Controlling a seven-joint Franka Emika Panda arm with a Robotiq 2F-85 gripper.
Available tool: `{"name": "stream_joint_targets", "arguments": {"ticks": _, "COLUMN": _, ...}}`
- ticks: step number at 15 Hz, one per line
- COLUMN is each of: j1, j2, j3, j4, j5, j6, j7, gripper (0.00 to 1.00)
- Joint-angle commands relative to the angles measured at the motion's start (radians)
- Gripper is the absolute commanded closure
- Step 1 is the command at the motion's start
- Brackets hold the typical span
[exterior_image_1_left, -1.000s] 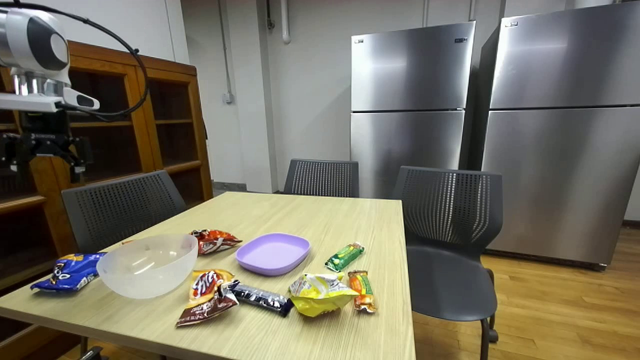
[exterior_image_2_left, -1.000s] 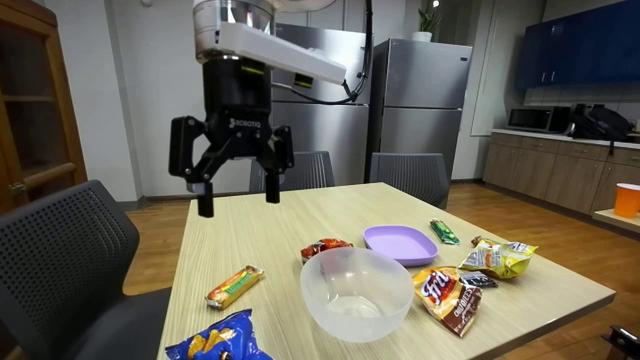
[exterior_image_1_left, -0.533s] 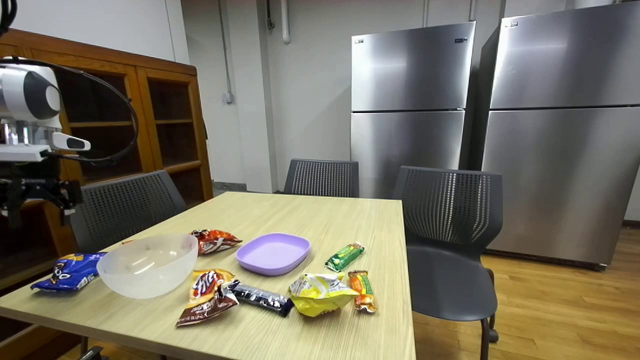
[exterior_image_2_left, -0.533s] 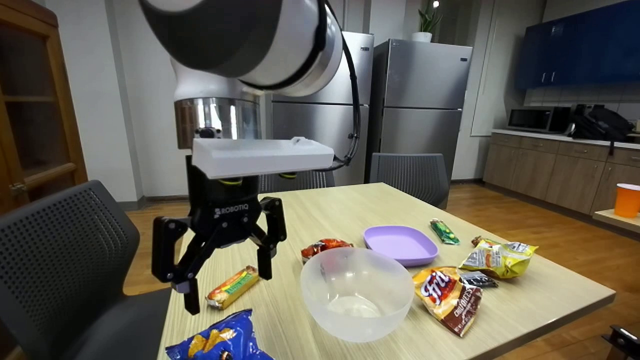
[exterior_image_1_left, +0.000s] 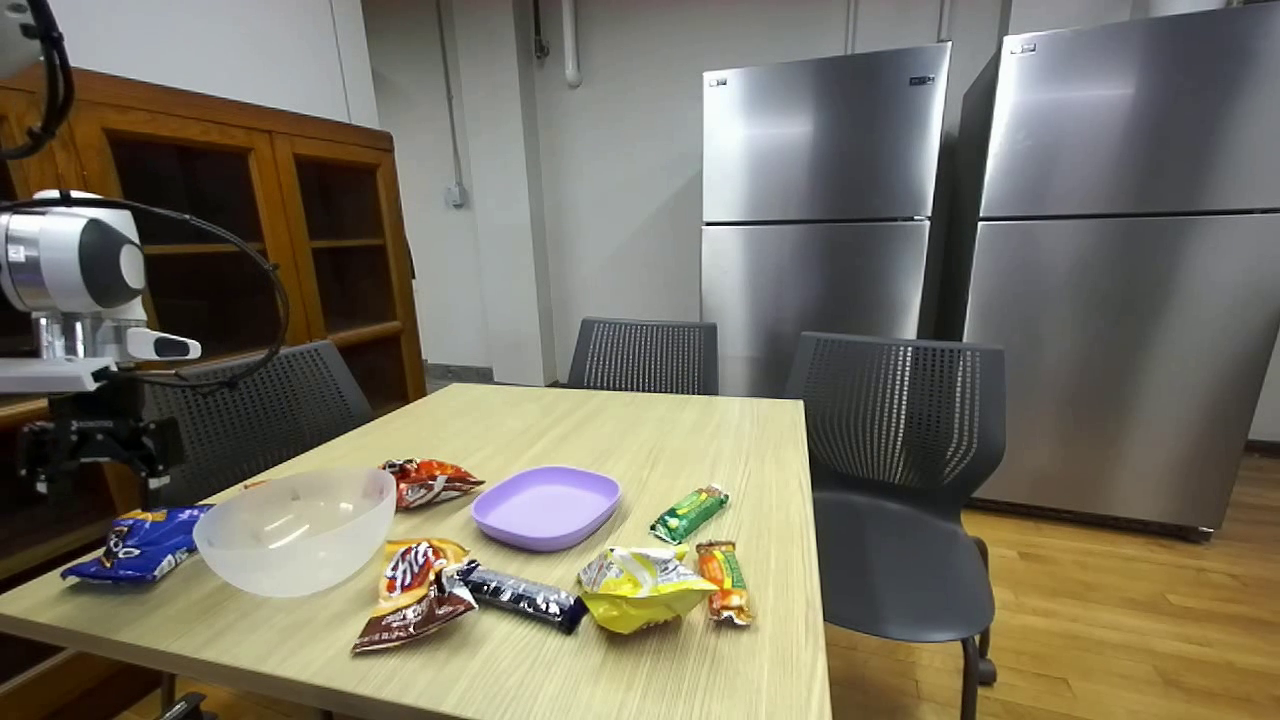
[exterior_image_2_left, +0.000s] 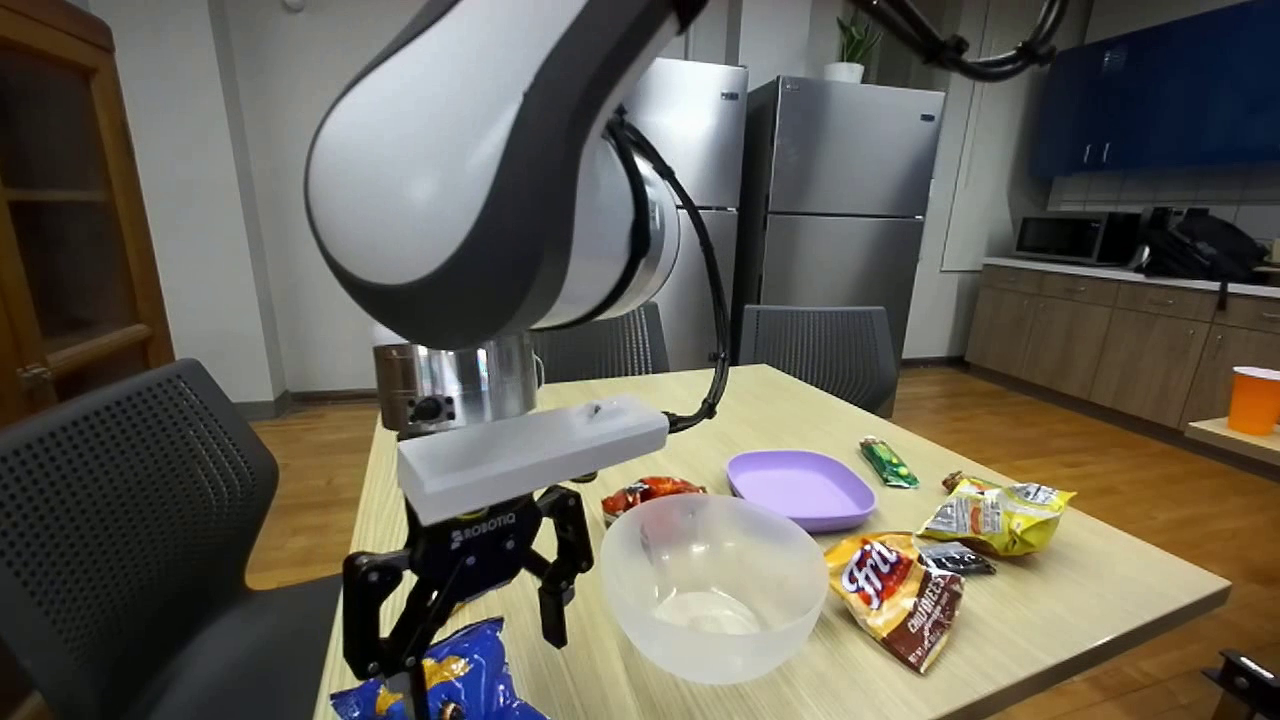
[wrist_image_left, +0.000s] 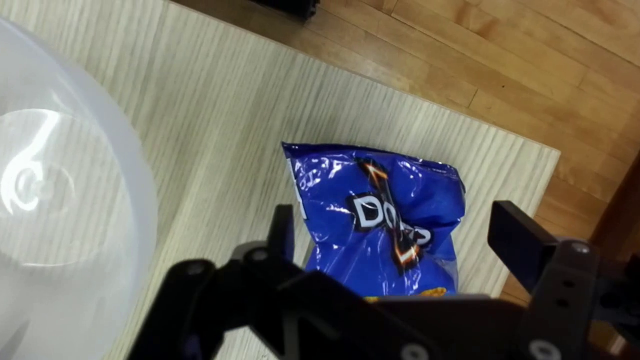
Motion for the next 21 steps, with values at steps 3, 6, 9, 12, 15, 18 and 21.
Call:
{"name": "stream_joint_targets", "arguments": {"ticks": 3, "j1": 0.059, "j2": 0.065, "j3": -0.041, "j4": 0.049, "j5": -0.032, "j6": 0.002, "j7": 0.066, "gripper": 0.0}}
{"name": "stream_joint_targets", "arguments": {"ticks": 6, "j1": 0.071, "j2": 0.09, "j3": -0.052, "j4": 0.075, "j5": -0.028, "j6": -0.005, "j7": 0.064, "gripper": 0.0}}
{"name": "stream_joint_targets", "arguments": {"ticks": 9, "j1": 0.082, "j2": 0.117, "j3": -0.066, "j4": 0.11, "j5": -0.03, "j6": -0.012, "j7": 0.061, "gripper": 0.0}}
{"name": "stream_joint_targets", "arguments": {"ticks": 12, "j1": 0.09, "j2": 0.139, "j3": -0.076, "j4": 0.142, "j5": -0.028, "j6": -0.016, "j7": 0.06, "gripper": 0.0}}
{"name": "stream_joint_targets", "arguments": {"ticks": 15, "j1": 0.099, "j2": 0.16, "j3": -0.081, "j4": 0.167, "j5": -0.027, "j6": -0.026, "j7": 0.054, "gripper": 0.0}}
{"name": "stream_joint_targets", "arguments": {"ticks": 18, "j1": 0.109, "j2": 0.176, "j3": -0.085, "j4": 0.183, "j5": -0.028, "j6": -0.033, "j7": 0.052, "gripper": 0.25}}
{"name": "stream_joint_targets", "arguments": {"ticks": 21, "j1": 0.116, "j2": 0.188, "j3": -0.088, "j4": 0.19, "j5": -0.025, "j6": -0.036, "j7": 0.049, "gripper": 0.42}}
